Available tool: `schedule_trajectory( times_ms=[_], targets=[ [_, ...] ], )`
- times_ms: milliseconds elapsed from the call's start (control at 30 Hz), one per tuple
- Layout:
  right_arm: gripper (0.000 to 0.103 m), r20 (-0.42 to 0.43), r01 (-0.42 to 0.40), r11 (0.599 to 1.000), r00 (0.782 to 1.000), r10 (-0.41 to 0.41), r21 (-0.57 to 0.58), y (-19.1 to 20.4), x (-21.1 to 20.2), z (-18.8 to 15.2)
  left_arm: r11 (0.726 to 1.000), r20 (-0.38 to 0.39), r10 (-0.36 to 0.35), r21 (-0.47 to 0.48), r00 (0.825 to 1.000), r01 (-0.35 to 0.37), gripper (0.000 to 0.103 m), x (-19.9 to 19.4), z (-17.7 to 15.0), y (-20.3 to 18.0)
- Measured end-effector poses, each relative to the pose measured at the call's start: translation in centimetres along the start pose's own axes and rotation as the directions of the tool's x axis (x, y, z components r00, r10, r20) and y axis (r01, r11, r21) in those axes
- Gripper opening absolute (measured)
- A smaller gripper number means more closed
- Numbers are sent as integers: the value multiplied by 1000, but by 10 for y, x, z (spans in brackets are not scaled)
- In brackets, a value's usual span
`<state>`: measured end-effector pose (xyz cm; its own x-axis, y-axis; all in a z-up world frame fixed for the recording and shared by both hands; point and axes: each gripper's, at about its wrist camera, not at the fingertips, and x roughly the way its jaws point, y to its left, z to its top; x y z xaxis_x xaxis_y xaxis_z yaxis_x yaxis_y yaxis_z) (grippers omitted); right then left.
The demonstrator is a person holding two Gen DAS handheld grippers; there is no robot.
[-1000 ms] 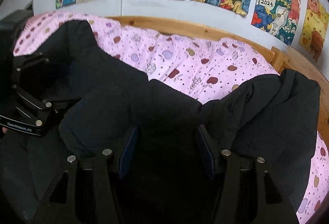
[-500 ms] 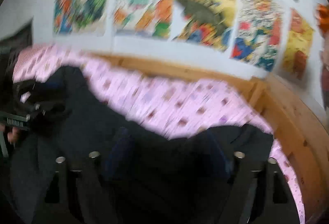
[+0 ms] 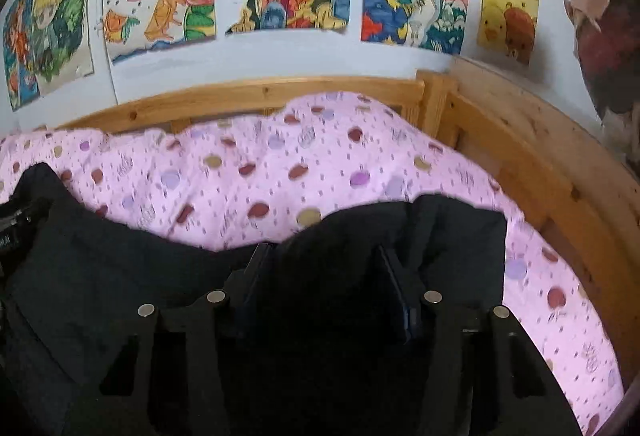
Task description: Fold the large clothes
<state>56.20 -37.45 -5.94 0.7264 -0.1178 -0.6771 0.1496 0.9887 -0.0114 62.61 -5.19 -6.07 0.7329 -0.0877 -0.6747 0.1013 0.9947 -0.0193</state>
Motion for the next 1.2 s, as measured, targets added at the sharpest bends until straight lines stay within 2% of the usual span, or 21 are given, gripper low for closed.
schedule_trajectory(
  times_ms=[67,200,300,400,533,600,667,733,833,900,967,1033,1100,1200],
  targets=[
    [48,-10,-13,1000,1000,13,7,-2,6,-9,1000,-18,-5,-4,1000,5,90,4,-5,0],
    [48,-62,-102,988,992,109,113,-20,24,-18,999,-63,-38,-27,997,36,94,15,-10,5],
    [50,-69,-127,982,988,137,141,-21,29,-21,998,-91,-61,-34,994,59,95,21,-9,8],
    [52,-44,-143,979,987,151,144,-21,23,-21,994,-58,-99,-52,993,96,95,13,-10,12],
    [52,-10,-180,959,982,187,219,-31,3,-12,989,-16,-125,-78,992,123,95,-6,-4,15],
    [53,25,-200,953,980,199,230,-29,-11,-6,982,24,-173,-73,985,174,95,-22,-2,11],
    [54,35,-244,951,970,242,190,-17,-21,0,974,44,-221,-45,974,223,95,-36,0,1],
    [54,10,-278,952,960,279,131,-1,-26,3,963,33,-269,3,962,269,95,-45,0,-11],
    [55,-52,-317,948,947,317,19,22,-31,-6,944,-28,-316,94,949,317,95,-53,-6,-30],
    [55,-95,-306,950,949,300,-65,37,-38,-17,925,-76,-333,169,940,341,95,-56,-15,-42],
    [55,-111,-286,951,956,273,-118,42,-46,-25,912,-126,-311,239,942,333,95,-55,-25,-53],
    [57,-133,-267,954,959,249,-134,44,-46,-33,911,-176,-229,309,957,274,96,-49,-37,-62],
    [61,-150,-254,960,960,235,-122,43,-45,-36,913,-207,-191,320,959,251,97,-44,-43,-64],
    [63,-169,-247,965,958,230,-88,36,-46,-41,925,-227,-184,289,956,247,97,-48,-42,-59]
  ],
)
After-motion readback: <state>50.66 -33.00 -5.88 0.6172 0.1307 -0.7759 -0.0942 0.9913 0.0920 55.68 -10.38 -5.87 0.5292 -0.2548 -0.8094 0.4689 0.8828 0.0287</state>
